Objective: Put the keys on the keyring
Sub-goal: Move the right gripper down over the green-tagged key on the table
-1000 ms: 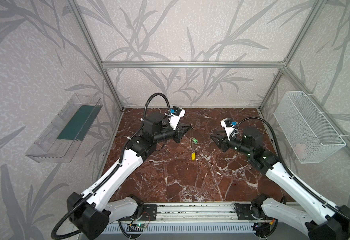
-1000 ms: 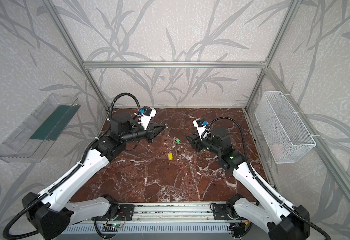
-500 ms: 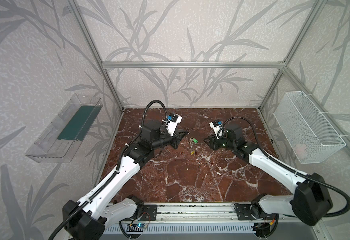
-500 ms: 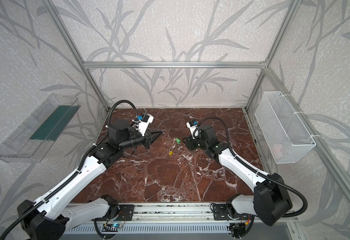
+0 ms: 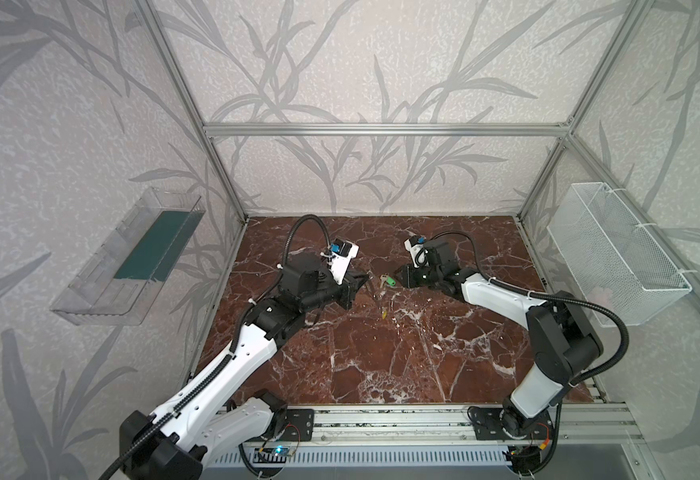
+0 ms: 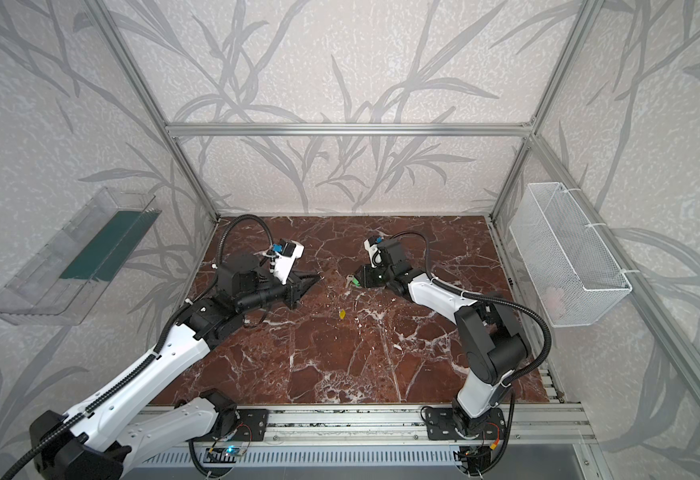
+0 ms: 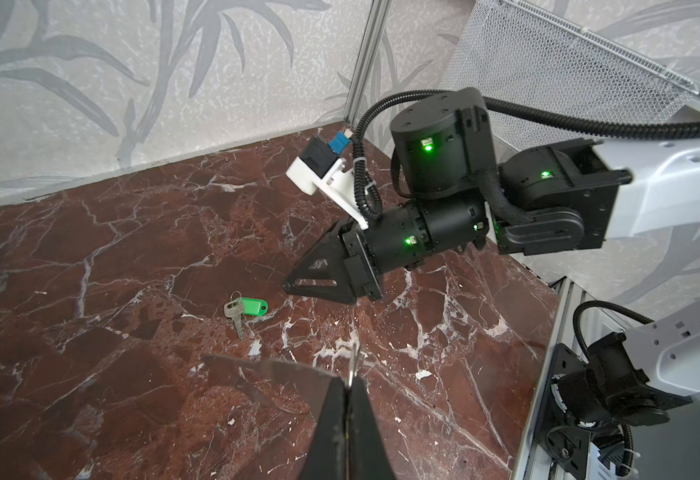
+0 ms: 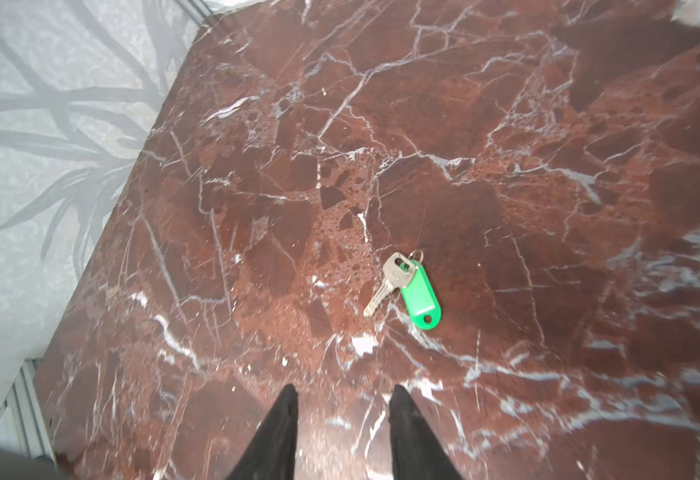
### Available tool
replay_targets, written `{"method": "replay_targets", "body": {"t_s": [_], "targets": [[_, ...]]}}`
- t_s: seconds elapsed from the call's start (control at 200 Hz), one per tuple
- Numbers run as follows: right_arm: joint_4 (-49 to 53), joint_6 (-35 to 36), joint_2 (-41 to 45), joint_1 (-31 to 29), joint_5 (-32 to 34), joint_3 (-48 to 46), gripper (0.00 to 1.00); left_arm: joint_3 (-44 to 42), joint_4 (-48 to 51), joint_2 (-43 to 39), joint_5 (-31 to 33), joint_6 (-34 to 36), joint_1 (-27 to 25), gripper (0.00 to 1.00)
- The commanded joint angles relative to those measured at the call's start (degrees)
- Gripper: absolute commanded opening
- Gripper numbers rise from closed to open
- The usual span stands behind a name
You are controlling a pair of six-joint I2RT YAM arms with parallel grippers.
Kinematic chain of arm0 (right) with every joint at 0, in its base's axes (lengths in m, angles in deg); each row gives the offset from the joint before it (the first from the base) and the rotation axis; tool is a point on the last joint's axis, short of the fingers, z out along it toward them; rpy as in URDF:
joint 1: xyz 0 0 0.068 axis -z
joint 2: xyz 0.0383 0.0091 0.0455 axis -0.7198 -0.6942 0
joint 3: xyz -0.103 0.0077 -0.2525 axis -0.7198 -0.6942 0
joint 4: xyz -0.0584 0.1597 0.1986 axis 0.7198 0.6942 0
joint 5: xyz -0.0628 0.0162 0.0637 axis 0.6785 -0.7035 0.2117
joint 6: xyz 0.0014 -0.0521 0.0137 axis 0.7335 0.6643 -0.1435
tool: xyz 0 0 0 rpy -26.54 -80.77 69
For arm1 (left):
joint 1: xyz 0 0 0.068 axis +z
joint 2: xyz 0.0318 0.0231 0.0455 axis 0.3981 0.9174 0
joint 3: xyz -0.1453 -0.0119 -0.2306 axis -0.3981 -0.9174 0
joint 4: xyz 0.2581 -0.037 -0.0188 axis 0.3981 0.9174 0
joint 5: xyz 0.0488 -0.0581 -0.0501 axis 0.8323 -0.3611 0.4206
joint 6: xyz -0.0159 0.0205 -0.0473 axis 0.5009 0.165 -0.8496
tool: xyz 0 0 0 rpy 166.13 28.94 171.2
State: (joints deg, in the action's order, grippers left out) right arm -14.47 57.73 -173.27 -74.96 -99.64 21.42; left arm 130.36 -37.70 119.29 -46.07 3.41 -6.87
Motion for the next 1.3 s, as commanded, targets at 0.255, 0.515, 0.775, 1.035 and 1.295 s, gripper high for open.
{"method": "replay_targets", "body": {"t_s": [0.255, 0.515, 0.775, 1.035, 1.295], "targets": [[-3.5, -6.2, -12.1, -0.1, -1.6, 6.8, 0.33, -1.2, -2.6, -1.8, -0.2, -1.7, -0.6, 0.0], [-3.7, -6.8, -15.8, -0.1, -2.1, 8.9, 0.33, -2.3, -2.0, -3.2, 0.7, -1.9, -0.9, 0.0], [-3.4, -7.0, -18.5, -0.2, -2.3, 10.7, 0.33, -2.4, -1.3, -3.6, 1.1, -1.3, -1.0, 0.0], [-2.6, -6.3, -20.0, -0.1, -1.2, 12.0, 0.33, -2.2, -0.8, -3.6, 1.0, -0.9, -1.0, 0.0], [-2.0, -6.0, -21.4, 0.2, -0.3, 13.3, 0.32, -2.2, -0.2, -4.0, 0.9, -0.7, -1.0, 0.0]]}}
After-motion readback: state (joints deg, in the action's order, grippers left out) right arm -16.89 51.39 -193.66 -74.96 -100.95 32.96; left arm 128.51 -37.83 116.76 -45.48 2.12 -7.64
